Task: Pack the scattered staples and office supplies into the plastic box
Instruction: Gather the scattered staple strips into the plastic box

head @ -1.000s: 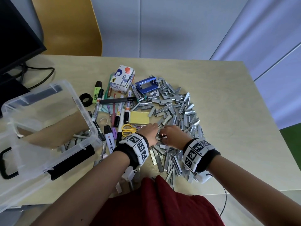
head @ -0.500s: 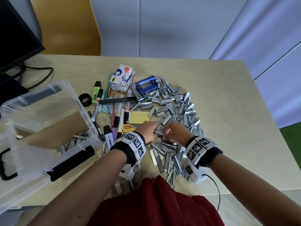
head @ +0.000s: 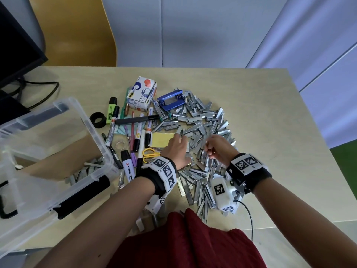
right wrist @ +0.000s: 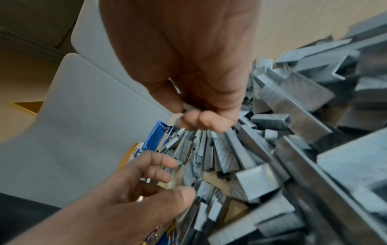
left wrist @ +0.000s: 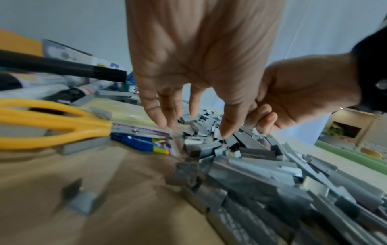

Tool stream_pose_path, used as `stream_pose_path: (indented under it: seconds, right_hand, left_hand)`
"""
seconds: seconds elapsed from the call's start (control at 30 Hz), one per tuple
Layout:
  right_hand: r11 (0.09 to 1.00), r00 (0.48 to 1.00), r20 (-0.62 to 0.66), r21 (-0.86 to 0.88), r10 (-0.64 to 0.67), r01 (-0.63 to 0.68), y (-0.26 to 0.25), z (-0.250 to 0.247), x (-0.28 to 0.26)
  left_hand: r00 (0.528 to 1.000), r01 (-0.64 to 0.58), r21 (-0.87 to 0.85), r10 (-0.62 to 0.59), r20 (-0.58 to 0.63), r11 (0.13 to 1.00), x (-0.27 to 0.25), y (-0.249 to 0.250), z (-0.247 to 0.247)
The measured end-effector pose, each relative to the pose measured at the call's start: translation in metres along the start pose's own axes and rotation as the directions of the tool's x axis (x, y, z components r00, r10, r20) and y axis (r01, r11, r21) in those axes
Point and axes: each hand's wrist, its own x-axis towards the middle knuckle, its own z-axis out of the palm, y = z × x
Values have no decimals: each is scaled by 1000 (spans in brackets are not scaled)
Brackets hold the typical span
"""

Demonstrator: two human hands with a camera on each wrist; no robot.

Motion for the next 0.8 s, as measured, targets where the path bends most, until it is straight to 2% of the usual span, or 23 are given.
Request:
stream_pose_path:
  seconds: [0.07,0.13,0.23,0.3,0.47,0.6,0.67,0.7,0.8]
  right_hand:
    - [998,998,-63,-58,3,-6,0,-4,4]
    - [965,988,-149,-263,-49,8,2,-6,10]
    - [820,960,-221,-573,-171,15,6,-7,21]
    - [714,957,-229,-700,-177,-35,7,-5,27]
    - [548,939,-289,-824,-188,-144,5,9,33]
    - [454,936,-287,-875,-205,-169,-3,15,33]
    - [462,939,-278,-873,-204,-158,-5,13,35]
    - [499,939,-278,-854,-201,-146,-4,11,35]
    - [725,952,-268,-684,-150,-78,1,3,37]
  left_hand:
    - [999,14,26,-13,-52,1000,4,5,1]
    - [996,37,34,-35,-79,999,8,10,1]
    - [991,102,33,-98,-92,994,16,15,0]
    - [991,126,52,-123,-59,991,21,16,0]
    - [991,130,106,-132,5,986,30,21,0]
    - [985,155,111,-163,64,982,37,21,2]
    - [981,160,105,-170,95,982,40,21,1]
    - [980,160,99,-170,107,982,42,21,1]
    - [979,164,72,-171,113,984,43,19,0]
